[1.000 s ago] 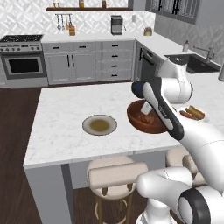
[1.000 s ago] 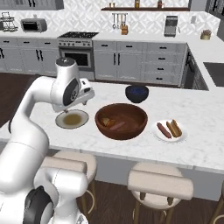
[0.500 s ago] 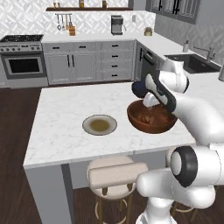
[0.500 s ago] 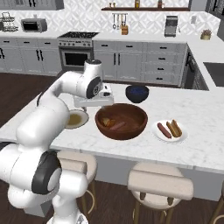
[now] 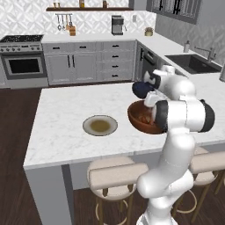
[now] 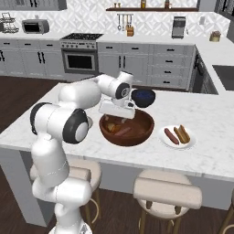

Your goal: Place one bun and one sausage from the bowl on each plate.

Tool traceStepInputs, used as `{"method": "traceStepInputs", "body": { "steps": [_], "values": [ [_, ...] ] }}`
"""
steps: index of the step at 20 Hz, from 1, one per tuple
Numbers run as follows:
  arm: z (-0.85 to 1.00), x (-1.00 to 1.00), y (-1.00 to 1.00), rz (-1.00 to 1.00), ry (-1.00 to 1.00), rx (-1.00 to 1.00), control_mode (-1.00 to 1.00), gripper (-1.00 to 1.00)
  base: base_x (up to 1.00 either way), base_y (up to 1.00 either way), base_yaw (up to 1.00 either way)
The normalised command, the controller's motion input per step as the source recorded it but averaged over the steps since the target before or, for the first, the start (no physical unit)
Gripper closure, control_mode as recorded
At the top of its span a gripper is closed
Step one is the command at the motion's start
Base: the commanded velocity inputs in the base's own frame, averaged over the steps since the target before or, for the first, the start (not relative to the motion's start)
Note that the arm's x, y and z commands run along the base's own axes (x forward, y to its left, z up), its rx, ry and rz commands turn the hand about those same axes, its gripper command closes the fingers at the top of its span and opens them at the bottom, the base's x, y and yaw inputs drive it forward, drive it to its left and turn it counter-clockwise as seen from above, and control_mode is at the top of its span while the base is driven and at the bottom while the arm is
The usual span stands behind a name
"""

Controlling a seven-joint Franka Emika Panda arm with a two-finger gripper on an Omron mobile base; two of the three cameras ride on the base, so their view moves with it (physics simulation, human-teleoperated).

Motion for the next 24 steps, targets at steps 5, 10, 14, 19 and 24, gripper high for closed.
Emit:
{"method": "traceStepInputs", "body": {
  "steps": [5, 10, 14, 19, 24],
  "values": [
    [-0.65, 1.0, 0.0, 0.0, 0.12, 0.0, -1.0, -1.0, 0.0, 0.0, 0.0],
    [-0.62, 0.57, 0.07, 0.0, 0.01, 0.0, -1.0, -1.0, 0.0, 0.0, 0.0],
    [-0.62, -0.76, 0.61, -0.03, 0.0, 0.0, -1.0, -1.0, 0.0, 0.0, 0.0],
    [-0.39, -0.72, 0.7, -0.04, 0.0, 0.0, -1.0, -1.0, 0.0, 0.0, 0.0],
    [-0.73, -0.27, 0.09, -0.07, 0.0, 0.0, -1.0, 1.0, 0.0, 0.0, 0.0]
  ]
}}
